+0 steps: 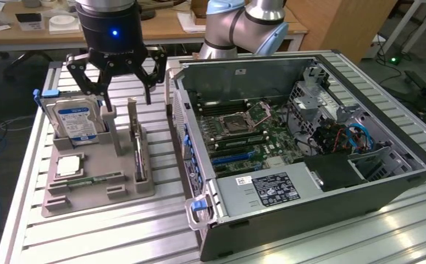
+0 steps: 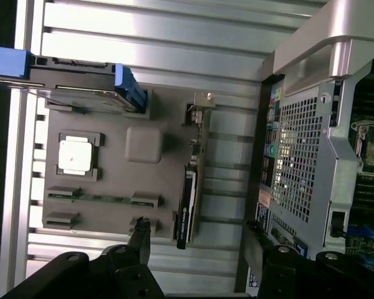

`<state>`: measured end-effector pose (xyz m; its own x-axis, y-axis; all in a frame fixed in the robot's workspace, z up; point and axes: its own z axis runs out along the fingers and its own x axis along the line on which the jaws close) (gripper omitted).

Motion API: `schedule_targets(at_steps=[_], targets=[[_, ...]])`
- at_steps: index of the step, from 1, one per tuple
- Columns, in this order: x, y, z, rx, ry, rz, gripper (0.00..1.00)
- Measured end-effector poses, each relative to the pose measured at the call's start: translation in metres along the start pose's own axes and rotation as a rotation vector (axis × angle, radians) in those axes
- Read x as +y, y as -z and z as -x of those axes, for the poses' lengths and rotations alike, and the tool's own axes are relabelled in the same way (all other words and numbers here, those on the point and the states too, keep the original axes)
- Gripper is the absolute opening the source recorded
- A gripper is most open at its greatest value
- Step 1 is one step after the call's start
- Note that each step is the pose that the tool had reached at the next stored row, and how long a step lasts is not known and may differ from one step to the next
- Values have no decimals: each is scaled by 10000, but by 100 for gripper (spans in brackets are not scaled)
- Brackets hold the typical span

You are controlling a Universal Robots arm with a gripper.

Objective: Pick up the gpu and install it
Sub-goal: 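Pick up the gpu and move the gpu toward the slot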

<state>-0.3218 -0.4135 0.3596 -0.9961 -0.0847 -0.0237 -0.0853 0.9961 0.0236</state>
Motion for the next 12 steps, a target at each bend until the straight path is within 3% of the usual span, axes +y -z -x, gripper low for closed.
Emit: schedule_targets(at_steps=[12], targets=[[-3, -131, -3, -91, -287, -13, 71]])
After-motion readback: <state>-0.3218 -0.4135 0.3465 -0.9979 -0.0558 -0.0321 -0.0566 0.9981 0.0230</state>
